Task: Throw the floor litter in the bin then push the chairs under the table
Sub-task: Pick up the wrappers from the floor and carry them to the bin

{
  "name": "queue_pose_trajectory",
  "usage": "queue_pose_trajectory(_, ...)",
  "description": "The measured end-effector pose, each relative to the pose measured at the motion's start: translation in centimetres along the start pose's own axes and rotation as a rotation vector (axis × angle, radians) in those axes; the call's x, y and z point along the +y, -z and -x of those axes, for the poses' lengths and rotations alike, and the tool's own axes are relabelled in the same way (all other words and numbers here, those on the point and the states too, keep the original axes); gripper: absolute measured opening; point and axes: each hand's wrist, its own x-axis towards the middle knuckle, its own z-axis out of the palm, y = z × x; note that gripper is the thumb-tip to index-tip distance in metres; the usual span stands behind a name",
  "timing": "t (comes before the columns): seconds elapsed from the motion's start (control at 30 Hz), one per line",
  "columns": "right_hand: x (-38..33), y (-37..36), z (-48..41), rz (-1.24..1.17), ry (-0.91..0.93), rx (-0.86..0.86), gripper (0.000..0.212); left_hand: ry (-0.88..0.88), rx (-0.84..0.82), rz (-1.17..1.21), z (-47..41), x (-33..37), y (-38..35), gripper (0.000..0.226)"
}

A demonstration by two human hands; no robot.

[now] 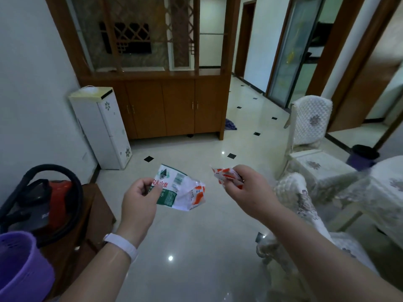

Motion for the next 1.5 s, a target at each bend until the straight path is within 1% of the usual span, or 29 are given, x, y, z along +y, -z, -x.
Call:
queue_pose_trajectory(0.07,-0.5,-0.9,-2.0,0.005,-0.019,0.028,0.021,-0.006,-0.041,0.000,-3.3,0.1,-0.2,0.015)
queue_pose_trajectory(0.2,0.6,-2.1,-5.5,0.048,-0.096,0.052,0.023,-0.023,-0.106,0.004,-8.2,0.1,-1.8,0.012)
queue_pose_trajectory(0.33,2.3,-2.7,-10.0,0.009,-0.158,0.077,0.028,-0.031,-0.157,-0.017,-13.1,-0.7,-4.8,0.013)
queue_pose_trajectory(0.5,6.0,-4.8,-17.3,-0.019,-0.189,0.088,0.026,-0.001,-0.188,-0.056,-20.3,-2.2,-8.9,0.008)
queue_pose_trajectory(0.57,7.8,-5.8,-20.9,-0.062,-0.202,0.079,0.025,-0.002,-0.176,-0.081,-23.4,-2.7,-10.8,0.010)
queue_pose_trajectory(0.67,10.3,-6.6,-26.5,-0.130,-0.227,0.075,0.029,-0.002,-0.168,-0.130,-28.1,-2.4,-14.2,0.009)
queue_pose_trajectory(0.73,12.4,-6.4,-30.6,-0.156,-0.250,0.071,0.027,0.006,-0.179,-0.147,-31.8,-2.2,-17.3,0.007)
queue_pose_trajectory(0.83,14.6,-5.0,-35.1,-0.136,-0.253,0.077,0.023,0.005,-0.186,-0.153,-35.6,-1.3,-21.2,0.006)
queue_pose_trajectory(0.97,18.1,-3.1,-41.0,-0.122,-0.256,0.165,0.029,-0.013,-0.233,-0.142,-40.3,-1.2,-27.0,0.005)
queue_pose_trajectory(1.03,19.2,-2.9,-43.0,-0.101,-0.268,0.169,0.029,-0.004,-0.254,-0.130,-42.4,-1.8,-29.0,0.004)
queue_pose_trajectory(1.13,20.5,-3.1,-45.9,-0.069,-0.286,0.151,0.027,0.005,-0.282,-0.103,-45.8,-2.4,-31.7,0.004)
queue_pose_trajectory(1.23,21.7,-3.6,-49.2,-0.057,-0.310,0.173,0.029,-0.001,-0.318,-0.086,-49.8,-3.4,-33.9,0.006)
queue_pose_trajectory(1.37,22.6,-5.2,-54.1,-0.011,-0.349,0.178,0.026,0.016,-0.389,-0.038,-56.2,-5.3,-36.4,0.008)
queue_pose_trajectory(1.5,22.4,-6.8,-60.8,0.043,-0.397,0.253,0.030,0.022,-0.444,0.009,-64.3,-6.3,-39.0,0.011)
